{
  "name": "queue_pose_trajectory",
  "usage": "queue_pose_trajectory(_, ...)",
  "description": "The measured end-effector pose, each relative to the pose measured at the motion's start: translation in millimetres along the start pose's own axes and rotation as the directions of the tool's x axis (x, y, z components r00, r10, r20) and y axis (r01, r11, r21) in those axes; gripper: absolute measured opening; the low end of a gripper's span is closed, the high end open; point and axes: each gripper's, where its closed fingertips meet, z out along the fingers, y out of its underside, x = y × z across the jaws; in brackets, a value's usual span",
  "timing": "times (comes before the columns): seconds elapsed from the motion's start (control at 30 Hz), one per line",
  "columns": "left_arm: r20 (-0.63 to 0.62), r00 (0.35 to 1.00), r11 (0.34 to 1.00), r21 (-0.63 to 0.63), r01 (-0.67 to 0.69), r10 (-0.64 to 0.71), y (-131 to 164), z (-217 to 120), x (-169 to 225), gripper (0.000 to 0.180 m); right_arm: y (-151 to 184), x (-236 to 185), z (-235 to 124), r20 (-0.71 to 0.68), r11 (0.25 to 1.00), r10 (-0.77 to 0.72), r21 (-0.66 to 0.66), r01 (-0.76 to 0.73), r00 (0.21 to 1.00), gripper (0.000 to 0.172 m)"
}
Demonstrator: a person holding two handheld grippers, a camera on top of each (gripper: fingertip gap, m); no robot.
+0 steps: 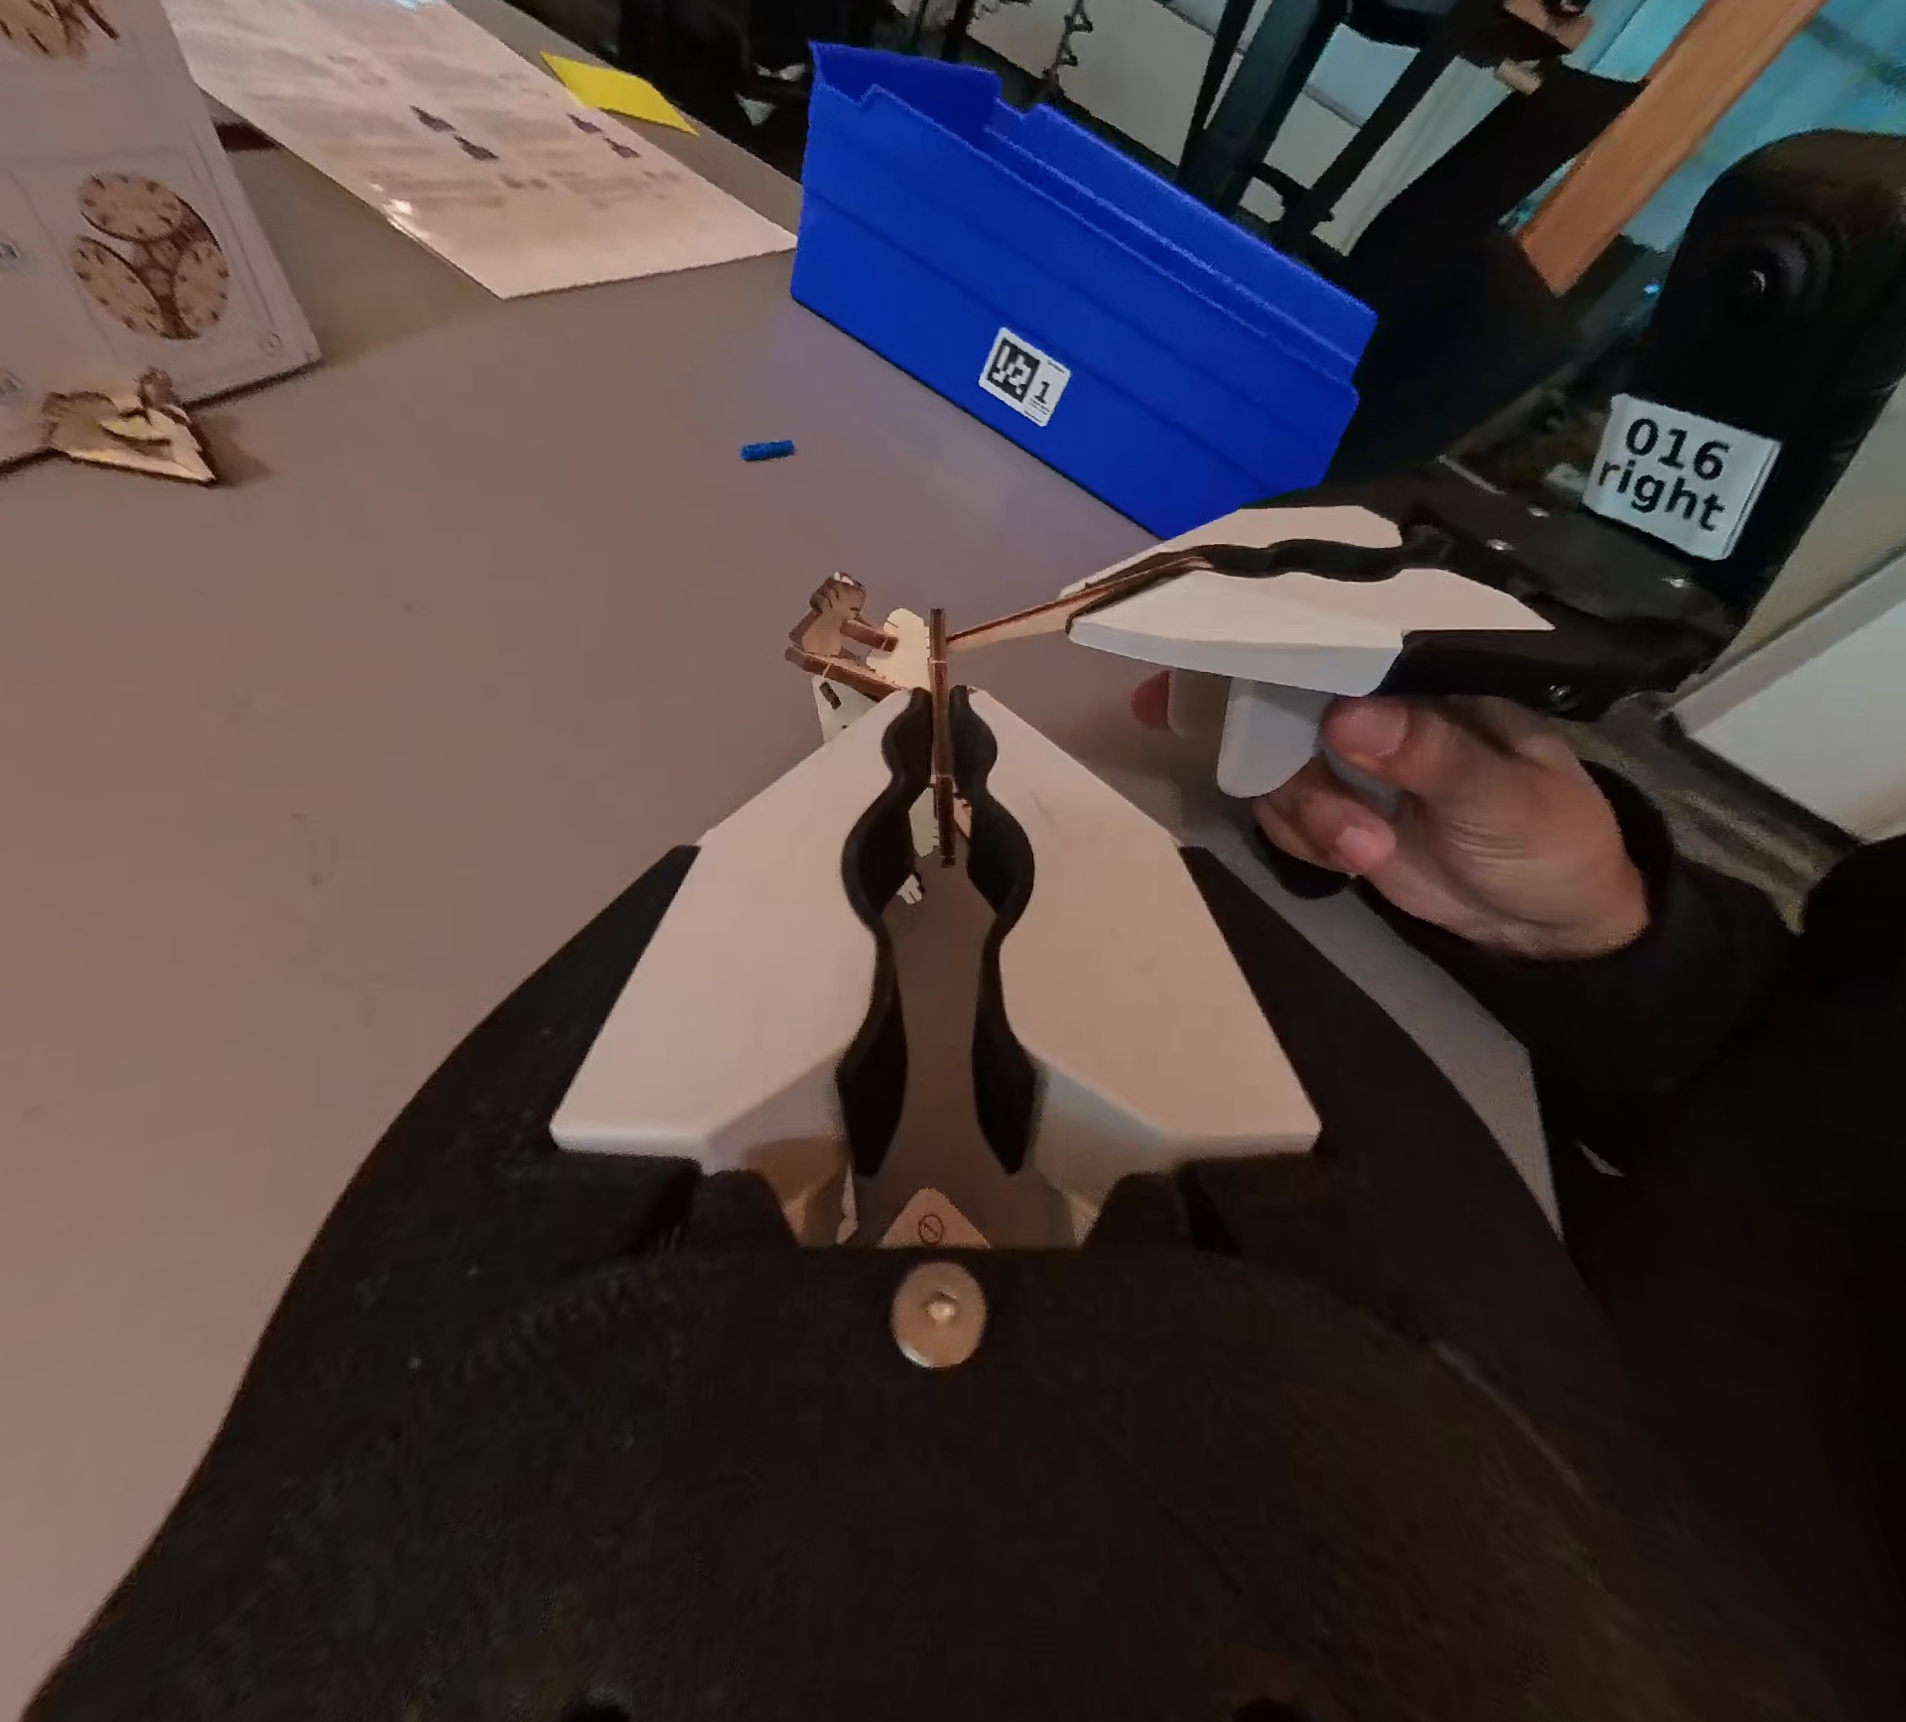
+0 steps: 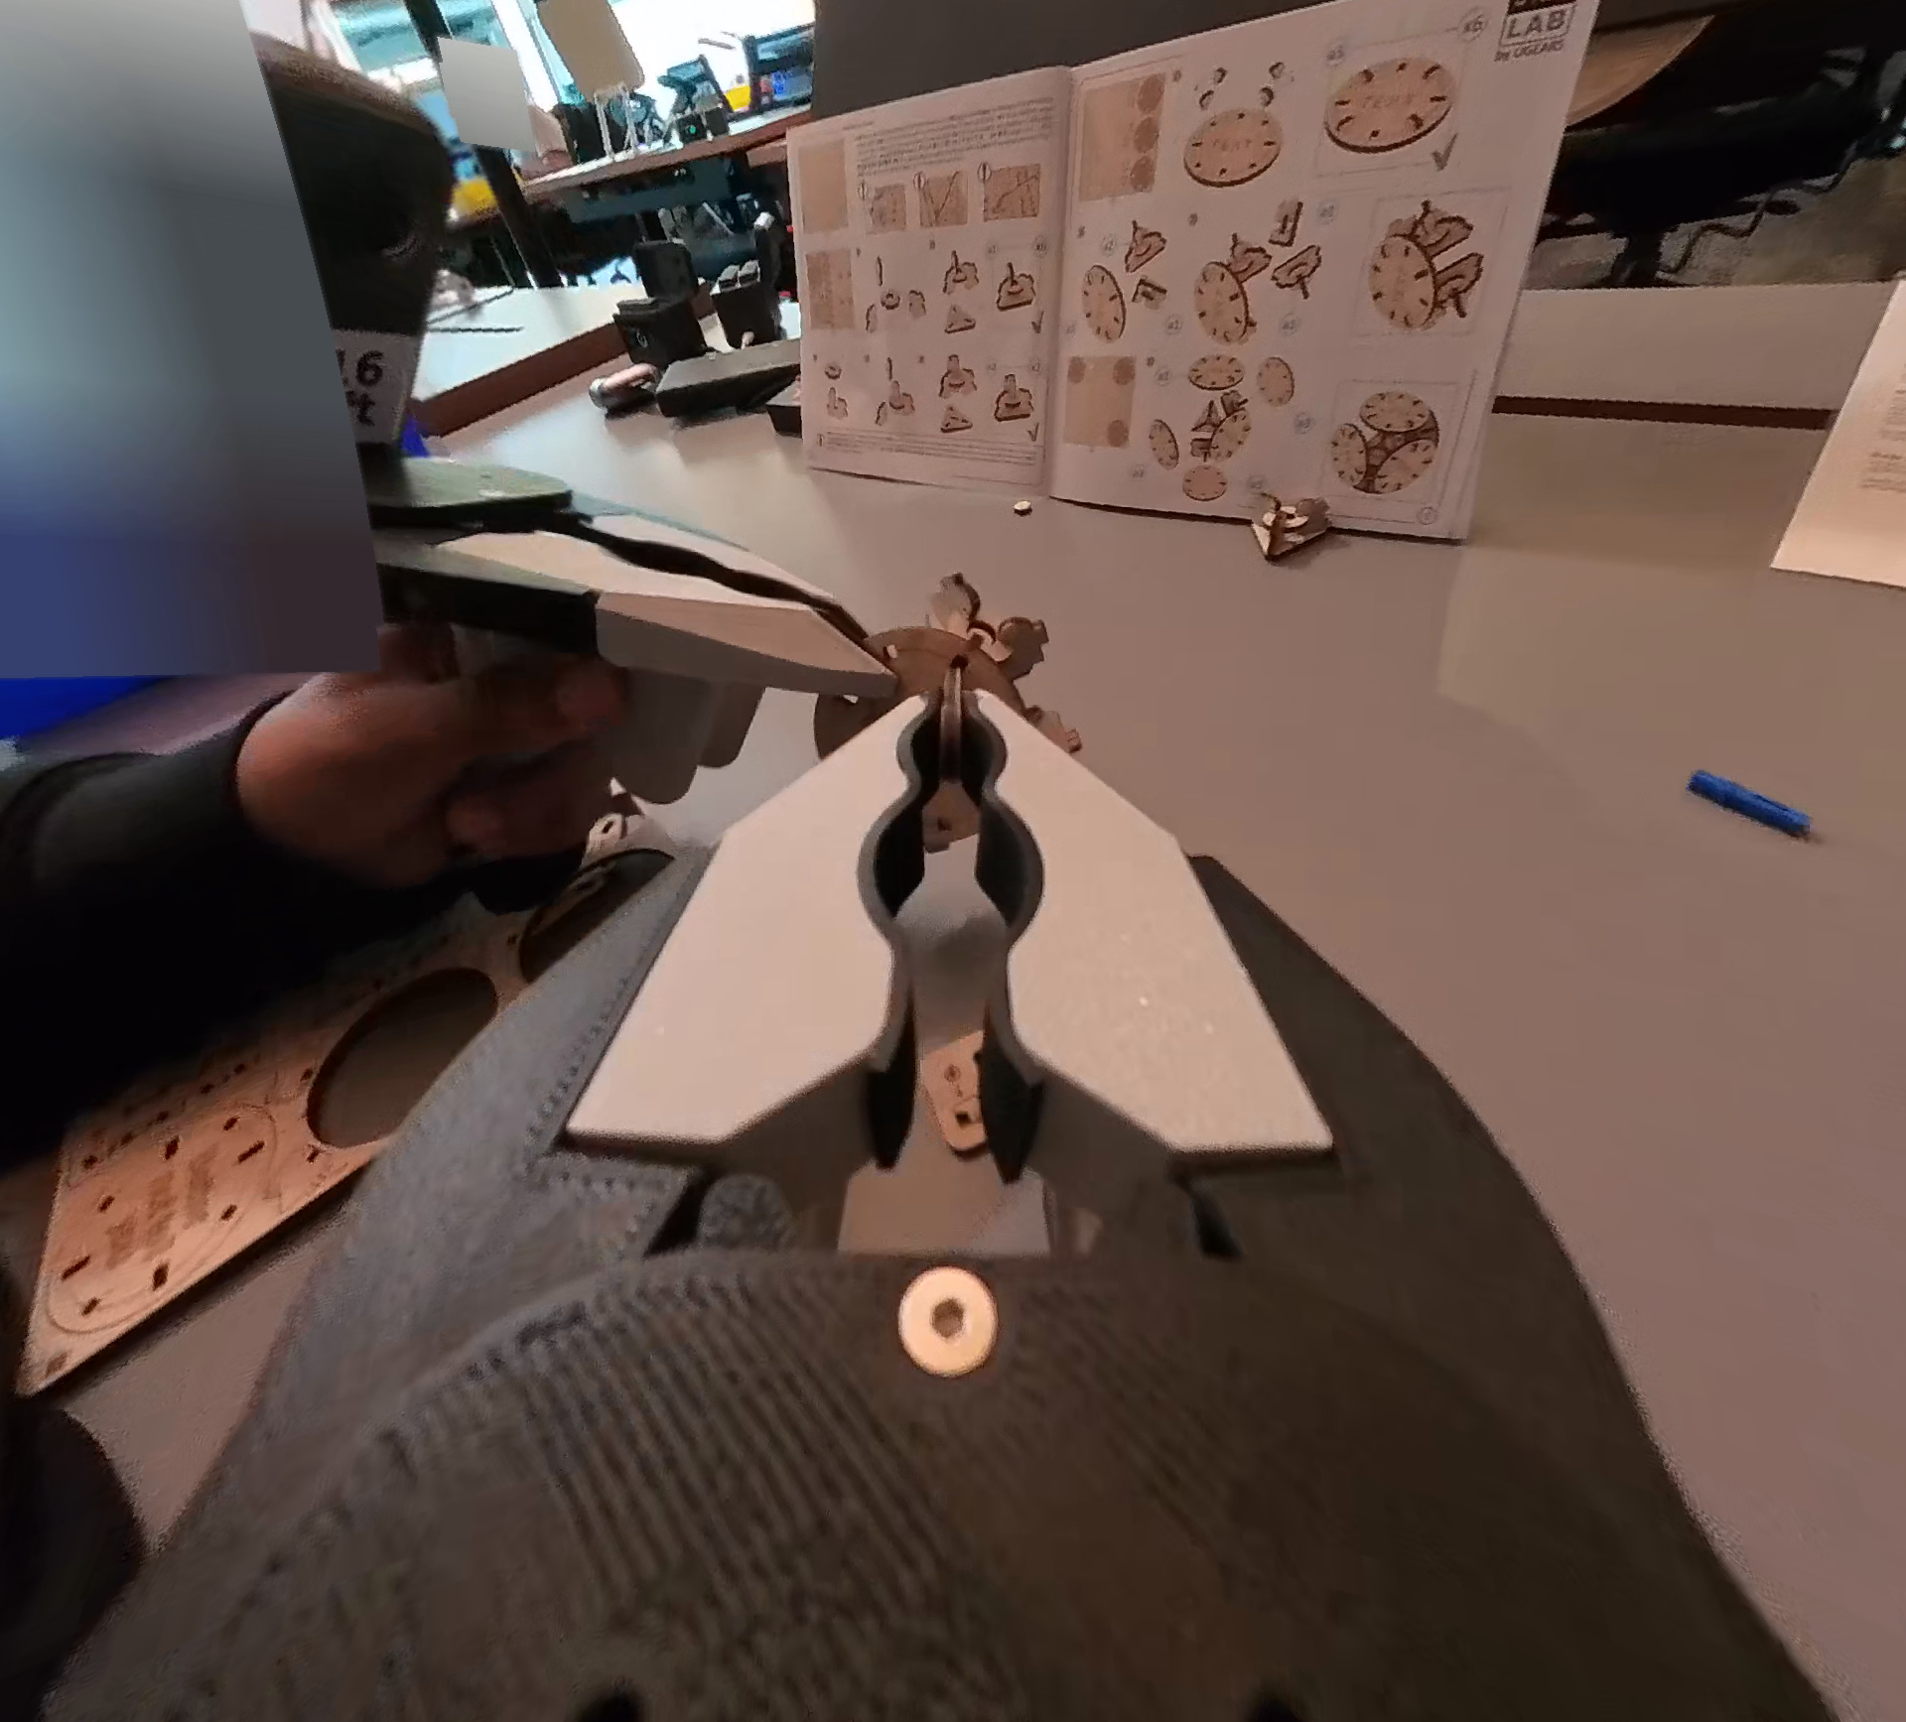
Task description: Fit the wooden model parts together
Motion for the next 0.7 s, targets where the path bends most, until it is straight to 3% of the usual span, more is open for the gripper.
queue_pose_trajectory(0.2, 0.078, 0.994, 0.995, 0.057, -0.082, 0.078, -6.3, -1.0, 3.2, 0.000, -6.1, 0.3, -1.8, 0.031, 0.987, 0.138, 0.074, -0.140, 0.990, 0.000)
queue_pose_trajectory(0.33, 0.091, 0.996, 0.989, 0.146, -0.025, 0.012, -14.4, -3.0, 6.9, 0.000, -13.8, -1.1, -3.3, 0.062, 0.960, 0.230, 0.150, -0.236, 0.971, 0.000)
queue_pose_trajectory(0.43, 0.134, 0.989, 0.982, 0.167, -0.089, 0.067, -19.9, -5.4, 8.5, 0.000, -20.3, -2.3, -3.6, 0.075, 0.941, 0.263, 0.199, -0.273, 0.962, 0.000)
queue_pose_trajectory(0.57, 0.192, 0.973, 0.977, 0.144, -0.160, 0.131, -19.0, -5.1, 7.9, 0.000, -23.3, -1.7, -3.2, 0.043, 0.945, 0.238, 0.219, -0.242, 0.970, 0.000)
queue_pose_trajectory(0.7, 0.187, 0.979, 0.980, 0.160, -0.117, 0.086, -18.9, -6.0, 4.7, 0.000, -22.2, -3.4, 0.5, 0.007, 0.959, 0.193, 0.210, -0.190, 0.981, 0.000)
